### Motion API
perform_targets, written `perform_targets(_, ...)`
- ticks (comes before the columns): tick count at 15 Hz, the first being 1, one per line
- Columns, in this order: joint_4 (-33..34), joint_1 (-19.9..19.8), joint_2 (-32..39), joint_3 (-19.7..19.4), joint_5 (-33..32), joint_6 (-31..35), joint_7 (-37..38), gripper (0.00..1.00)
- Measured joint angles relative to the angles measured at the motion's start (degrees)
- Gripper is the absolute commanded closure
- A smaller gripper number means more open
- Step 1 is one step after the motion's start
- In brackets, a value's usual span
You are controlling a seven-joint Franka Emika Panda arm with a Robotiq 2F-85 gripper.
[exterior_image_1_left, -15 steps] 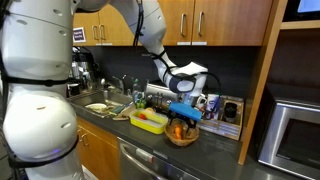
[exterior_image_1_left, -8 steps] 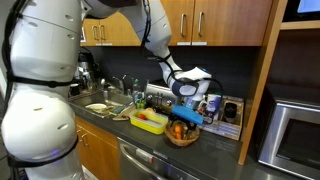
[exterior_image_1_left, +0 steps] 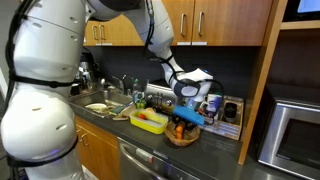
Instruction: Put the basket on the counter then put the carrot in the yellow container.
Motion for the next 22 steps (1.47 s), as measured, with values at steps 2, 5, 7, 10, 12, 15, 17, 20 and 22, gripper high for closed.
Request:
perform_targets(2,0.1,0.0,0.0,0.0,0.0,0.0,0.0,0.82)
perform_targets(5,0.1,0.0,0.0,0.0,-0.3,0.0,0.3,0.82)
perform_targets(7,0.2,0.1,-0.2,0.0,-1.7,0.1,1.8,0.82)
perform_targets(10,0.1,0.8,-1.0,0.0,-5.9,0.1,6.5,0.82)
perform_targets(12,-0.3,1.6,-2.1,0.0,-9.2,-0.1,10.1,0.82)
perform_targets(15,-1.1,2.8,-4.6,0.0,-13.7,-1.1,15.0,0.82)
perform_targets(17,-1.7,3.5,-6.4,0.0,-16.1,-2.3,17.2,0.82)
perform_targets(20,-2.6,4.6,-9.0,0.0,-19.6,-4.4,20.1,0.82)
perform_targets(22,-3.5,5.6,-10.7,0.1,-21.5,-5.7,21.5,0.82)
